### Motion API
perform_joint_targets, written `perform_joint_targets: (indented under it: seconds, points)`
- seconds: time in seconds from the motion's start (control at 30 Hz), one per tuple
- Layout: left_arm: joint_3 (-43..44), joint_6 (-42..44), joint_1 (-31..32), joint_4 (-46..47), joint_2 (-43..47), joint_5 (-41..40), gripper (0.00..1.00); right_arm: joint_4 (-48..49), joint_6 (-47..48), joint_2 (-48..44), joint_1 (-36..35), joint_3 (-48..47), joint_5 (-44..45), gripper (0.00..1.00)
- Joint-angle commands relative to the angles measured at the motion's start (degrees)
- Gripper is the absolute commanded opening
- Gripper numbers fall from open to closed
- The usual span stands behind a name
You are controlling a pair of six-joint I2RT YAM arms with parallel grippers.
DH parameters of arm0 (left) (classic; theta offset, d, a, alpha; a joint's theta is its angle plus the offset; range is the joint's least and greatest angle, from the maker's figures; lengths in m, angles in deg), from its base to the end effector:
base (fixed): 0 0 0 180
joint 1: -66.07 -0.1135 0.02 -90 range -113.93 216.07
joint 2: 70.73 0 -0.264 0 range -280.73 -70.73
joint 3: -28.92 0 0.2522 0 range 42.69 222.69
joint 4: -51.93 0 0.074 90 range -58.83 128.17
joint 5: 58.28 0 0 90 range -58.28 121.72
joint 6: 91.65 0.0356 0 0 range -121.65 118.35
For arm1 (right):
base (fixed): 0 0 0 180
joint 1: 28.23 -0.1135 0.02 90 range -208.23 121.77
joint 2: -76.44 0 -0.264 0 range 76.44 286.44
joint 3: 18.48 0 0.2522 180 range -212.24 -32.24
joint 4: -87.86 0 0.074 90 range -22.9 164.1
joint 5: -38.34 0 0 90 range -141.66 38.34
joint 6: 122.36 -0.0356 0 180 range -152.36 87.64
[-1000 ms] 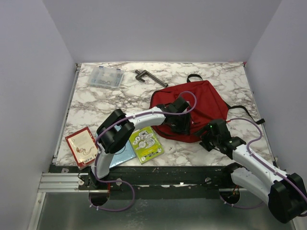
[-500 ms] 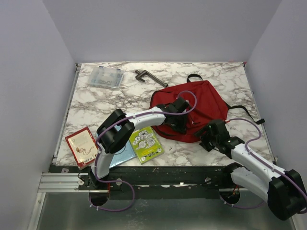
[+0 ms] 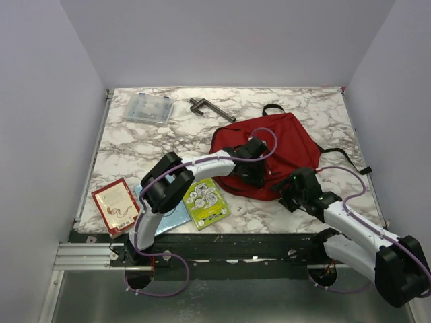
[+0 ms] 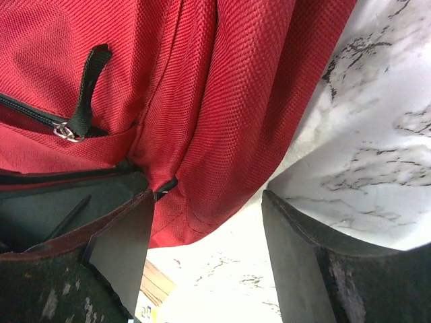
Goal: Pack the student bag
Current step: Unzip the student bag at the center of the board.
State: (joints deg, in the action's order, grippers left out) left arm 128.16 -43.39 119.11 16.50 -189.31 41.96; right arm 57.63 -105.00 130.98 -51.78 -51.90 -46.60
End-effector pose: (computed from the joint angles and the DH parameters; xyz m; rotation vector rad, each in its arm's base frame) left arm 0.2638 -0.3611 0.1727 0.3474 2.7194 -0.8066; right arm 0.1575 0.0652 0.1522 1.1014 2.3161 0.5936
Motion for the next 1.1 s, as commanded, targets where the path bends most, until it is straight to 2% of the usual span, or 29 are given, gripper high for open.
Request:
perform_joint_targets:
  seconds: [0.0, 0.1, 0.17, 0.23, 0.33, 0.47, 0.53, 0.73, 0.8, 0.9, 0.93, 0.97, 1.07]
  points:
    - [-0.05, -1.51, 0.67, 0.93, -2.03, 0.59, 0.3, -0.15, -0.8, 1.0, 0.14, 0.93, 1.51, 0.69]
    - [-0.37, -0.87, 0.63, 0.93, -1.64, -0.94, 0.16, -0.52, -2.27, 1.09, 0.21, 1.52, 2.49, 0.69]
    - [-0.85, 0.08, 0.65, 0.93, 0.24, -3.61, 0.01, -1.07, -3.86, 0.88, 0.19, 2.28, 4.04, 0.67]
    - [-2.3, 0.7, 0.61, 1.32, 3.46, -7.57, 0.0, -1.11, -4.94, 0.41, 0.16, 3.07, 5.84, 0.63]
    - [-7.6, 2.22, 0.66, 7.43, 10.38, -11.39, 0.0, -0.8, -5.58, 0.18, 0.29, 3.55, 8.74, 0.49]
    - [-18.75, 1.49, 0.75, 19.78, 19.9, -12.6, 0.0, -3.02, -4.74, 0.91, 2.55, 1.65, 12.71, 0.14]
    - [-22.98, 0.62, 0.75, 23.72, 23.5, -14.44, 0.0, -3.11, -2.51, 1.07, 5.43, 0.85, 12.83, 0.01]
    - [-29.08, 1.33, -0.78, 23.93, 29.4, -24.13, 0.0, -3.82, 8.08, 0.78, 19.9, -2.33, 10.32, 0.01]
    - [-30.02, 1.57, -2.52, 23.94, 30.51, -23.45, 0.0, -4.52, 12.13, 0.97, 23.14, -4.51, 10.65, 0.01]
    - [-30.3, 2.45, -4.62, 24.15, 30.99, -19.07, 0.0, -5.28, 17.81, 0.75, 23.2, -7.63, 12.76, 0.03]
    - [-29.96, 3.13, -4.94, 24.41, 31.01, -16.49, 0.0, -4.41, 20.52, 0.65, 23.2, -8.66, 10.13, 0.12]
    - [-29.76, 3.57, -4.82, 24.8, 31.04, -14.82, 0.0, -3.88, 24.84, 0.6, 23.2, -9.65, 6.02, 0.28]
    - [-30.2, 2.26, -4.54, 27.67, 31.19, -8.29, 0.0, -7.77, 28.49, -1.98, 22.44, -13.93, -1.54, 0.47]
